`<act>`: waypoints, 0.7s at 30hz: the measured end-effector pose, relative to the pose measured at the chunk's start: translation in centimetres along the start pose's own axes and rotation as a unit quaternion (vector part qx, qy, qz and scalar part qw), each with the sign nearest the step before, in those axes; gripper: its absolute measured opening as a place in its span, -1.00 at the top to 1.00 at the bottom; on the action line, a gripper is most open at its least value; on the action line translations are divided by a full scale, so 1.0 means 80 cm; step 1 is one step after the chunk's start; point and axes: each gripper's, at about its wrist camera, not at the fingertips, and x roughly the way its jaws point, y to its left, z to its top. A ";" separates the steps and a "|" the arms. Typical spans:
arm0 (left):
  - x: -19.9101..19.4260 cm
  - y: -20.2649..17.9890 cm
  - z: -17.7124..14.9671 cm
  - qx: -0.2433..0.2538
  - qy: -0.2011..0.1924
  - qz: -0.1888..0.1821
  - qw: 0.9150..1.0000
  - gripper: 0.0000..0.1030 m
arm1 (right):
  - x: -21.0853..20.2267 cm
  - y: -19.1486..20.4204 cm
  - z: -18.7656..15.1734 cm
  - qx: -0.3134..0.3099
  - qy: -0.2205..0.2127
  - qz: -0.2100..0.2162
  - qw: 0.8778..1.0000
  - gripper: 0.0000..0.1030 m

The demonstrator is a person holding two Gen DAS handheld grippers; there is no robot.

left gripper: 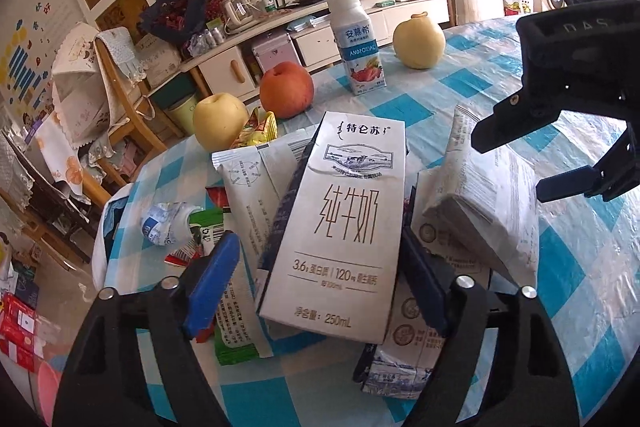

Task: Collect trash
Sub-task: 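Grasp the white milk carton with the left gripper while the right gripper grasps a white packet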

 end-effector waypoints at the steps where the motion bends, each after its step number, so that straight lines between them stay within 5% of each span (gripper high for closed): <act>1: 0.002 0.000 0.001 -0.002 0.005 -0.002 1.000 -0.40 | 0.002 0.003 0.001 -0.005 -0.001 -0.005 1.000 -0.75; 15: -0.007 0.024 -0.011 -0.112 0.002 -0.035 0.993 -0.29 | 0.032 0.048 -0.002 -0.105 -0.001 -0.055 0.993 -0.79; 21: -0.033 0.045 -0.025 -0.147 -0.009 -0.039 0.988 -0.29 | 0.022 0.059 -0.004 -0.129 -0.006 -0.047 0.990 -0.30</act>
